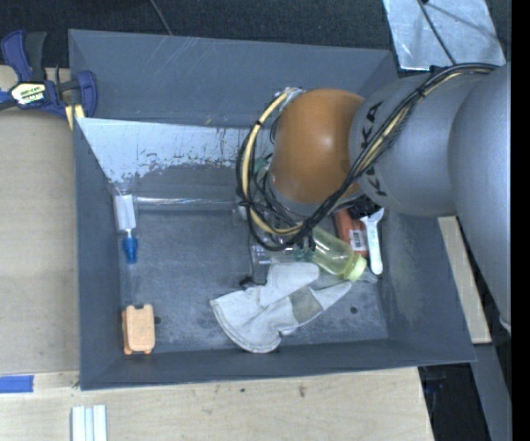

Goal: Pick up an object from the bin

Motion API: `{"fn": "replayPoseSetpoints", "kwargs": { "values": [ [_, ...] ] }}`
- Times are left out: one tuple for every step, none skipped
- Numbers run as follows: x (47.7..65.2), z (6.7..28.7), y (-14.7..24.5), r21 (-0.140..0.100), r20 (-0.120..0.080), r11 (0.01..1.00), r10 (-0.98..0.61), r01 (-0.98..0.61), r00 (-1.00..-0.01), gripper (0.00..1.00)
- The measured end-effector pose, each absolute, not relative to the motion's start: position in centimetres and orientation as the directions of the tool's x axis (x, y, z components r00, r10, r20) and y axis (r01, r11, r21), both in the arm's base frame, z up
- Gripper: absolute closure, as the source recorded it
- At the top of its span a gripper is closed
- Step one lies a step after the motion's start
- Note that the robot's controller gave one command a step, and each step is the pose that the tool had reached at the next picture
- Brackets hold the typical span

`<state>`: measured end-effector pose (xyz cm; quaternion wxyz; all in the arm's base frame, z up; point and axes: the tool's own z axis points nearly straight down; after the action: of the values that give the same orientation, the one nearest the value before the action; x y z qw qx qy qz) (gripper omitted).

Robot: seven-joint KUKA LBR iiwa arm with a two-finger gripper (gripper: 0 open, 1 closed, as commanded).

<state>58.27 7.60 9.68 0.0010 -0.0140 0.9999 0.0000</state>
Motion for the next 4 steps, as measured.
{"fn": "replayPoseSetpoints", "kwargs": {
  "values": [
    [55.4,9.6,6.7,0.000,-0.003,0.997,-0.082,-0.082,-0.997,0.00],
    [54.3,10.3,8.3,0.000,0.000,0.984,-0.175,-0.175,-0.984,0.00],
    [52.8,8.7,6.6,0.001,-0.003,0.996,-0.087,-0.087,-0.996,0.00],
    [52.4,7.3,3.9,0.000,0.000,0.994,-0.113,-0.113,-0.994,1.00]
  ]
}}
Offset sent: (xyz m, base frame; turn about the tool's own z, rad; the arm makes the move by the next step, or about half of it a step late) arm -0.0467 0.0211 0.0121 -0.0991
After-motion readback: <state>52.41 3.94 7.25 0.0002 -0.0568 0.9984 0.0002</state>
